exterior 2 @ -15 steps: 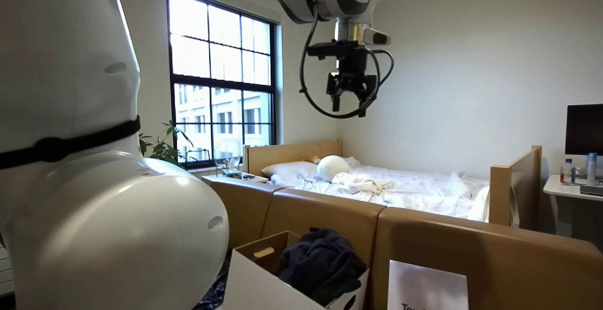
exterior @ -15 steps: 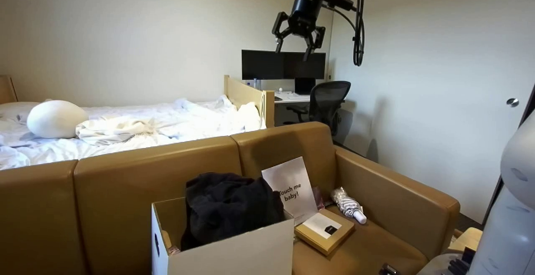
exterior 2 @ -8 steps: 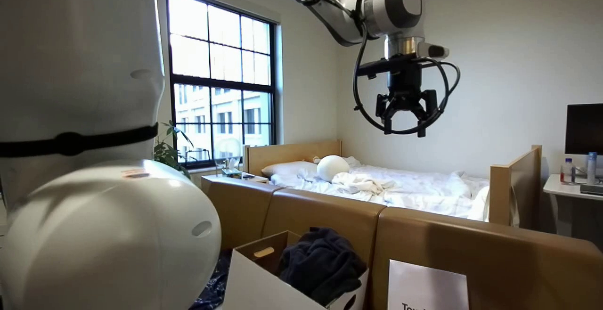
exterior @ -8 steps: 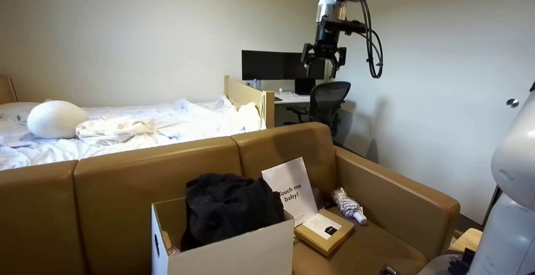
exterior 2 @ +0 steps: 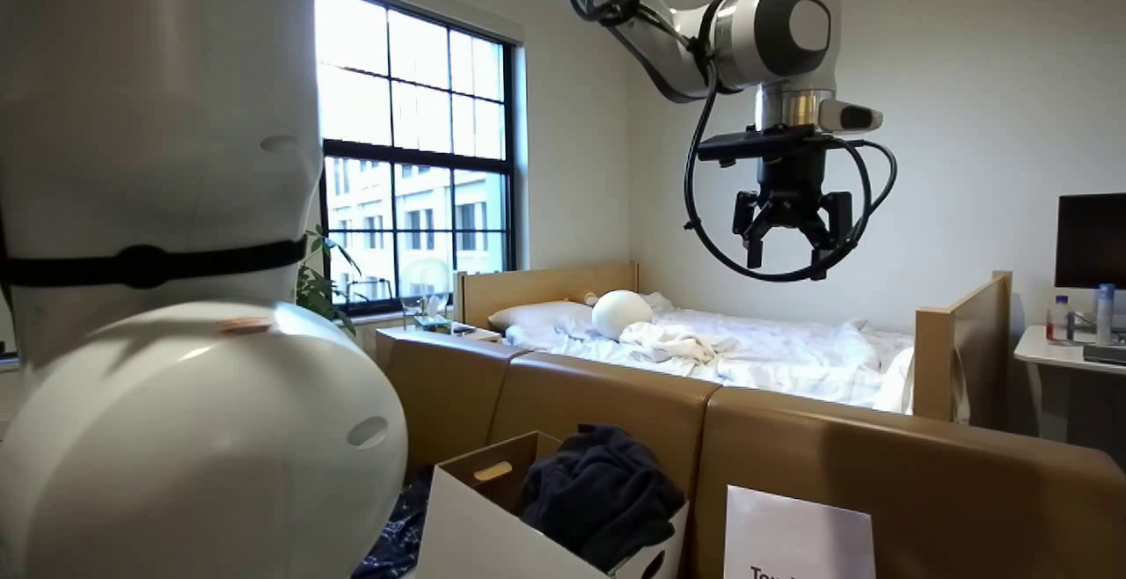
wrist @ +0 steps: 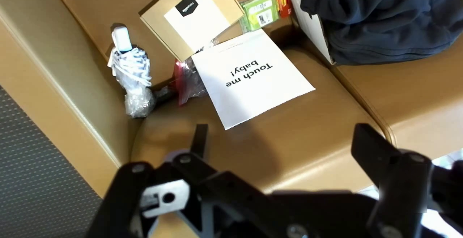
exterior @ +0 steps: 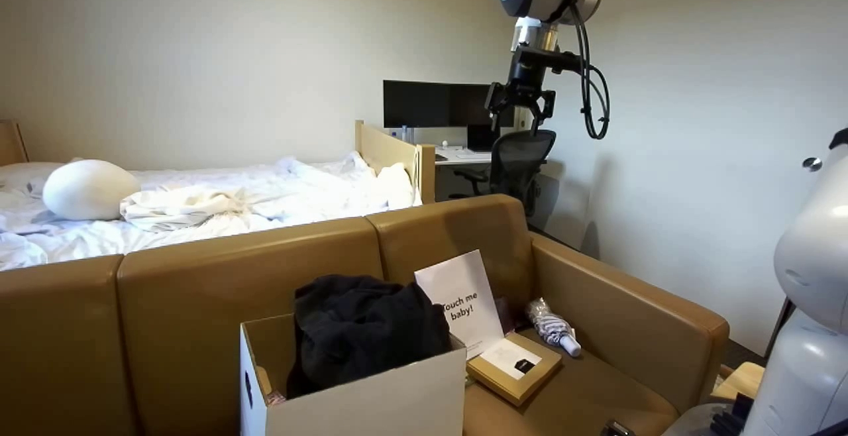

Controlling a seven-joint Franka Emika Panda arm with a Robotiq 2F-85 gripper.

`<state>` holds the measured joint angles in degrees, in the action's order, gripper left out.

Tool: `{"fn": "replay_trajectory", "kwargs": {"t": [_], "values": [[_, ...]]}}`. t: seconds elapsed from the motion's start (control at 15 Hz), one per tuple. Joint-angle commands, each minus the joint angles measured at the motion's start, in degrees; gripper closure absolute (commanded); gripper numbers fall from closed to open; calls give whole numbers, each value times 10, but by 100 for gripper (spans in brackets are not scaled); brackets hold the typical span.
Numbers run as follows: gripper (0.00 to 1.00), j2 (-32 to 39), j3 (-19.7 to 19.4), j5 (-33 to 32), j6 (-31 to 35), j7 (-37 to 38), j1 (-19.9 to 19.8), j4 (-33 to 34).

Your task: Take the umbrella and put it in the box

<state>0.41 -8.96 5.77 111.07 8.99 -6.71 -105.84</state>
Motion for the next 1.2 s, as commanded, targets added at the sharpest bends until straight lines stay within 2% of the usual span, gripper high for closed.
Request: {"fn": "replay_trajectory", "kwargs": {"t": [0.0,0.27,0.73,1.13], "values": [[0,0,4,0,-2,0,-4,2],[0,91,-2,2,32,54,-11,74],[0,309,-42,-30,13,54,-57,303],[0,428,-36,-21,-96,42,-98,417]]}}
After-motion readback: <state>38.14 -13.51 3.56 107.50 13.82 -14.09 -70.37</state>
